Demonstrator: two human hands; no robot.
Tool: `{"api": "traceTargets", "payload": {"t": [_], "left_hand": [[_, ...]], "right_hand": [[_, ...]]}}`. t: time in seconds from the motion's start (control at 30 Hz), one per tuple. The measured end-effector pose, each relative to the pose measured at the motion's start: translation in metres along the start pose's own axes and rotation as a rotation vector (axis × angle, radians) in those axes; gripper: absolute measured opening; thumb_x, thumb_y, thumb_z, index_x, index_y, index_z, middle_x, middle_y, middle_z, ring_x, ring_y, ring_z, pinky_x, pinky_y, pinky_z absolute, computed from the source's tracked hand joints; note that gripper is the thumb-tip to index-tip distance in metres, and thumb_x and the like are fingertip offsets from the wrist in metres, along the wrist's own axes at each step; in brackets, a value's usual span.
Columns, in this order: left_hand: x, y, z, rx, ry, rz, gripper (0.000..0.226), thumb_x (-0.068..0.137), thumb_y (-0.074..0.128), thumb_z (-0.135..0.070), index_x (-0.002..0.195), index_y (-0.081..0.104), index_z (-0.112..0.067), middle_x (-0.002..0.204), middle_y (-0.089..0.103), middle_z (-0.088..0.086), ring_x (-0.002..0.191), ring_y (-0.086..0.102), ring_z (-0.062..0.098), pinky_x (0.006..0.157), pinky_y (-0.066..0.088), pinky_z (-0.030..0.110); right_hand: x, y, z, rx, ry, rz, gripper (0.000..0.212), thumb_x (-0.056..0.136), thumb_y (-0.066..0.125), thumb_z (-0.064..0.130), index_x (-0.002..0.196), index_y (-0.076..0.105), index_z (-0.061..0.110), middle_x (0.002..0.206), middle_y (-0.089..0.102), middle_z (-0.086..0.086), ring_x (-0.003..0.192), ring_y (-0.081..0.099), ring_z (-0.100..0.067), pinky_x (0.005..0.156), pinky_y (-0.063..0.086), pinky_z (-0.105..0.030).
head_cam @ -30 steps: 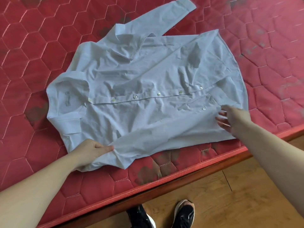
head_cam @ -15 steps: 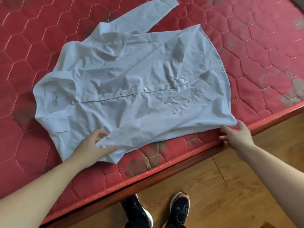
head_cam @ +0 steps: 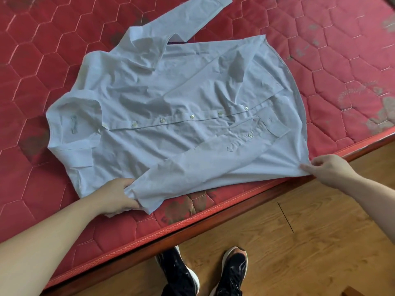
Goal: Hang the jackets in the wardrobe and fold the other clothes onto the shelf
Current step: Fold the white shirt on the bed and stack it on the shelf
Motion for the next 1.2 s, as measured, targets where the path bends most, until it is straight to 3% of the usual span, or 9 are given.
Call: {"api": "traceTargets", "payload": {"t": [0.1, 0.23, 0.37, 0.5, 0.6, 0.7, 0.8, 1.0, 1.2], "left_hand": [[0.003, 0.004, 0.004, 0.066, -0.005, 0.029, 0.036, 0.061, 0.087, -0.029, 0.092, 0.068, -0.029, 0.083, 0.073, -0.005, 0.079, 0.068, 0.014, 0.067, 0.051, 0.026], [0.007, 0.003, 0.004, 0.17, 0.011, 0.077, 0.041, 0.062, 0.082, -0.022, 0.097, 0.065, -0.032, 0.09, 0.068, -0.011, 0.083, 0.062, 0.006, 0.069, 0.048, 0.022], [0.009, 0.001, 0.003, 0.259, 0.02, 0.169, 0.049, 0.065, 0.072, -0.012, 0.106, 0.06, -0.036, 0.096, 0.065, -0.013, 0.088, 0.06, 0.007, 0.077, 0.05, 0.025], [0.006, 0.0, 0.006, 0.253, 0.026, 0.223, 0.049, 0.065, 0.061, -0.008, 0.109, 0.063, -0.031, 0.094, 0.067, -0.011, 0.086, 0.062, 0.008, 0.076, 0.05, 0.025], [0.004, 0.001, 0.006, 0.237, 0.015, 0.235, 0.04, 0.068, 0.055, -0.002, 0.096, 0.067, -0.027, 0.075, 0.064, -0.01, 0.066, 0.059, 0.007, 0.059, 0.045, 0.019], [0.005, 0.004, 0.003, 0.208, -0.02, 0.232, 0.028, 0.07, 0.047, 0.003, 0.076, 0.062, -0.019, 0.058, 0.052, -0.005, 0.045, 0.046, 0.008, 0.045, 0.035, 0.022], [0.006, 0.006, -0.001, 0.265, -0.014, 0.252, 0.021, 0.072, 0.045, 0.003, 0.067, 0.05, -0.017, 0.063, 0.051, -0.004, 0.051, 0.044, 0.008, 0.045, 0.032, 0.018], [0.007, -0.012, -0.01, 0.146, -0.02, 0.436, 0.034, 0.066, 0.071, -0.041, 0.097, 0.065, -0.031, 0.096, 0.066, -0.01, 0.087, 0.062, 0.009, 0.079, 0.049, 0.03], [0.038, -0.057, -0.04, -0.105, 0.04, -0.031, 0.011, 0.085, 0.061, -0.023, 0.094, 0.062, -0.028, 0.092, 0.064, -0.005, 0.082, 0.064, 0.017, 0.072, 0.053, 0.031]], "right_hand": [[-0.008, -0.003, 0.017, -0.032, 0.011, -0.234, 0.011, 0.085, 0.063, 0.026, 0.089, 0.061, 0.016, 0.106, 0.055, -0.013, 0.093, 0.055, -0.036, 0.08, 0.047, -0.041], [-0.02, 0.023, 0.074, 0.329, -0.07, -0.125, 0.03, 0.087, 0.061, 0.038, 0.072, 0.066, 0.012, 0.074, 0.069, -0.005, 0.067, 0.066, -0.027, 0.061, 0.051, -0.033], [-0.008, 0.06, 0.101, 1.058, 0.396, 0.228, 0.041, 0.083, 0.071, 0.046, 0.087, 0.061, 0.006, 0.076, 0.068, -0.01, 0.04, 0.054, -0.011, 0.034, 0.03, -0.016], [0.012, 0.071, 0.1, 1.098, 0.455, 0.214, 0.027, 0.086, 0.07, 0.031, 0.071, 0.053, 0.018, 0.056, 0.047, 0.003, 0.029, 0.028, -0.005, 0.033, 0.02, -0.011], [0.012, 0.056, 0.094, 1.148, 0.403, 0.031, 0.019, 0.082, 0.066, 0.014, 0.066, 0.055, 0.017, 0.055, 0.045, 0.001, 0.034, 0.032, -0.008, 0.036, 0.025, -0.013], [0.003, 0.043, 0.079, 1.052, 0.342, -0.172, 0.011, 0.077, 0.063, 0.013, 0.066, 0.063, 0.014, 0.059, 0.052, -0.001, 0.043, 0.04, -0.012, 0.041, 0.032, -0.02], [-0.003, 0.051, 0.063, 0.863, 0.36, -0.186, 0.012, 0.076, 0.061, 0.016, 0.069, 0.068, 0.008, 0.059, 0.055, -0.004, 0.051, 0.047, -0.019, 0.053, 0.039, -0.027], [0.002, 0.023, 0.081, 0.426, 0.127, -0.281, 0.048, 0.087, 0.055, 0.035, 0.051, 0.034, 0.011, 0.049, 0.029, -0.006, 0.05, 0.034, -0.025, 0.053, 0.028, -0.036], [0.011, 0.01, 0.157, 0.157, -0.193, -0.214, 0.023, 0.088, 0.057, 0.026, 0.067, 0.057, 0.015, 0.06, 0.057, 0.002, 0.058, 0.051, -0.015, 0.052, 0.035, -0.029]]}}
Point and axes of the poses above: each hand's wrist, its own x-axis towards the middle knuckle, its own y-axis out of the palm, z = x × y, the point moved 6 cm from there along x, towards the middle knuckle
